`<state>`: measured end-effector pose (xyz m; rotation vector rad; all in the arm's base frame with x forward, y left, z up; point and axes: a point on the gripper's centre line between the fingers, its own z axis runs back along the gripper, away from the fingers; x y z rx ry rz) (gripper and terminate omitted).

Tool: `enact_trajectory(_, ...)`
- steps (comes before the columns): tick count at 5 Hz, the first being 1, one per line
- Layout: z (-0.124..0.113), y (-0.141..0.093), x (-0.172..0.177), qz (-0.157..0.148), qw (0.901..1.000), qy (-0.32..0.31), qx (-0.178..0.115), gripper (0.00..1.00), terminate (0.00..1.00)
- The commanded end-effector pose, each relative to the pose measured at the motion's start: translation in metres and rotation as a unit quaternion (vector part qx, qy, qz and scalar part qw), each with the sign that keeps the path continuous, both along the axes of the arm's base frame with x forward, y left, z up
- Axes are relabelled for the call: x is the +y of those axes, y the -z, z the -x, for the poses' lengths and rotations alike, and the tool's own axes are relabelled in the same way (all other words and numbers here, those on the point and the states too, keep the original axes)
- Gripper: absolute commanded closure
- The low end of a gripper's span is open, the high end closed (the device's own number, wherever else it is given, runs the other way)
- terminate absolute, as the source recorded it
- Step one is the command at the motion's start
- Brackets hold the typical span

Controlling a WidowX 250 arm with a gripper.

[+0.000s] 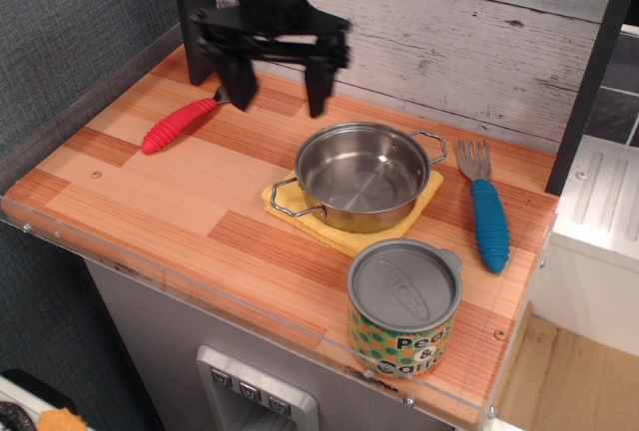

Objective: Place the pan over the yellow cloth

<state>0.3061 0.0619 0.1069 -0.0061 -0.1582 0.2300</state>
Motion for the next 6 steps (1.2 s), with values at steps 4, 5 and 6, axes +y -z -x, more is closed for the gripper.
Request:
enact_trajectory(4,0.072,-0.087,-0.01,0.012,0.9997,0.015,-0.015,0.0,0.0)
enact_trajectory(5,0.081,-0.096,-0.016,0.015,0.9997,0.009,-0.019,0.0,0.0)
enact_trajectory(6,0.092,-0.106,-0.022,0.02,0.9992,-0.013,-0.032,0.0,0.0)
